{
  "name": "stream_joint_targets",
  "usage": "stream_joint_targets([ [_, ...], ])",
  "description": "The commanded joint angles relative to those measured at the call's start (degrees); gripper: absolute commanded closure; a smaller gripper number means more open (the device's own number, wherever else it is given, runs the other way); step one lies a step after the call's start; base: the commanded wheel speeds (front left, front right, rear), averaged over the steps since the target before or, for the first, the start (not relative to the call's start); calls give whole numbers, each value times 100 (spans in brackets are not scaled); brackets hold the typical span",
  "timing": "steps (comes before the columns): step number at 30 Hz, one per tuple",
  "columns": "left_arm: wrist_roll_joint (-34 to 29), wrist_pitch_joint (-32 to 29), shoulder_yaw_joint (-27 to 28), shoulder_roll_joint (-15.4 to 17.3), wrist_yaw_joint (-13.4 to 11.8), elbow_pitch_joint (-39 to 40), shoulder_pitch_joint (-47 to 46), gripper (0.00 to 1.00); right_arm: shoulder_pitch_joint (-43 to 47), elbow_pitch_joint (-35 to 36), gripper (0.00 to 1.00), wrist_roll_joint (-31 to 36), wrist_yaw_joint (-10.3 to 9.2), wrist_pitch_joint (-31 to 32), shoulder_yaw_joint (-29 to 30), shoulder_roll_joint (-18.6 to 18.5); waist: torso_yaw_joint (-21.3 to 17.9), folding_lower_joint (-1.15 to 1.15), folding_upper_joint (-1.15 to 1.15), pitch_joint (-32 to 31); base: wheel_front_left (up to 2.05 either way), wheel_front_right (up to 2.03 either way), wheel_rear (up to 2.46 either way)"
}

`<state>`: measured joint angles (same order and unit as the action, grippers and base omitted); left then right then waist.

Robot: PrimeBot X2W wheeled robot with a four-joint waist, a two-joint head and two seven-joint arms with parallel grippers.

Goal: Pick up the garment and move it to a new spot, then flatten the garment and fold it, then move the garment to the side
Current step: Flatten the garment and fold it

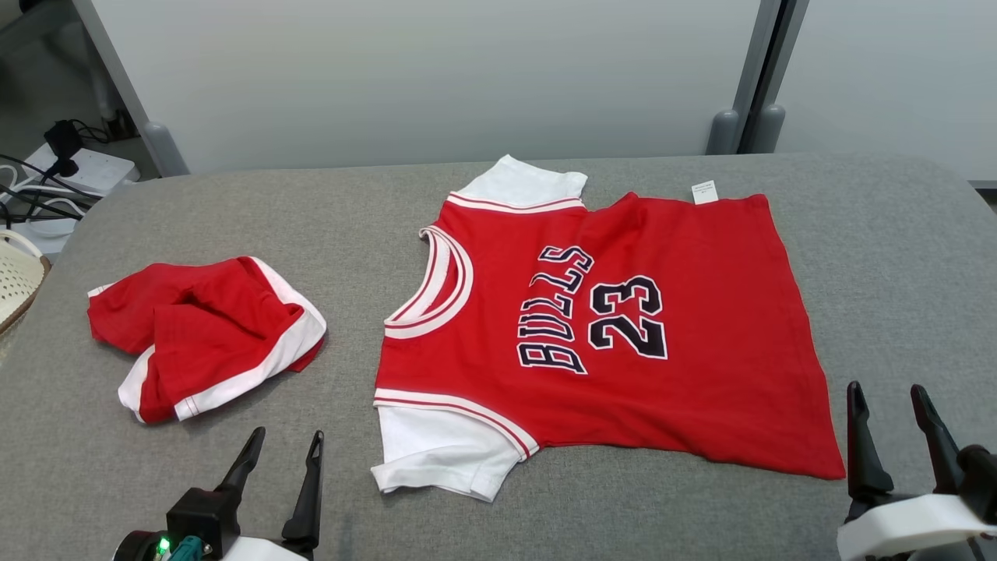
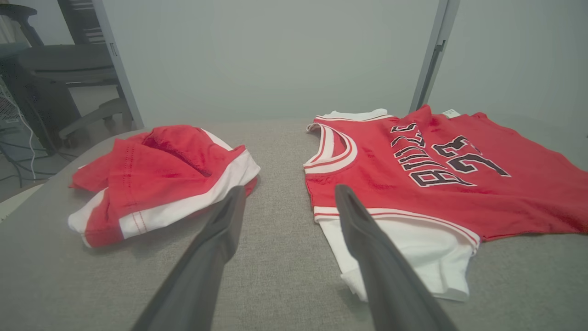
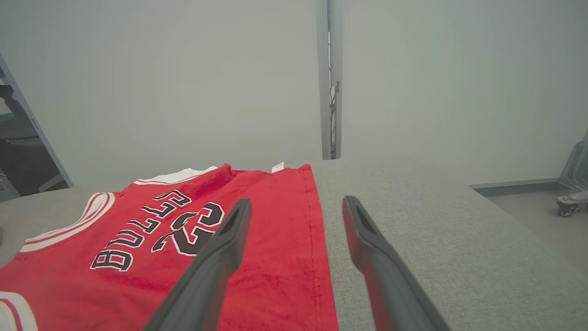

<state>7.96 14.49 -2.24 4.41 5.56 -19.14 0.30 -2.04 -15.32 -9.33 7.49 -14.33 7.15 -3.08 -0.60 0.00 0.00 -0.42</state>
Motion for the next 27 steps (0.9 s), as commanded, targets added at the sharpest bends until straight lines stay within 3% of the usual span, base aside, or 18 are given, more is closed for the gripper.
stream_joint_targets([
  [1, -157, 51, 243, 32, 20, 209, -77, 0, -23, 107, 0, 80, 0, -66, -134, -79, 21, 0, 0, -19, 0, 0, 0],
  [10, -345, 51, 372, -43, 77, 208, 12, 0, 61, 31, 0, 41, 0, -66, -116, -98, 34, 0, 0, -7, 0, 0, 0],
  [27, -99, 51, 182, -127, 187, -186, -17, 0, -4, -552, 0, 11, 0, -67, -72, -16, -96, 0, 0, 307, 0, 0, 0],
])
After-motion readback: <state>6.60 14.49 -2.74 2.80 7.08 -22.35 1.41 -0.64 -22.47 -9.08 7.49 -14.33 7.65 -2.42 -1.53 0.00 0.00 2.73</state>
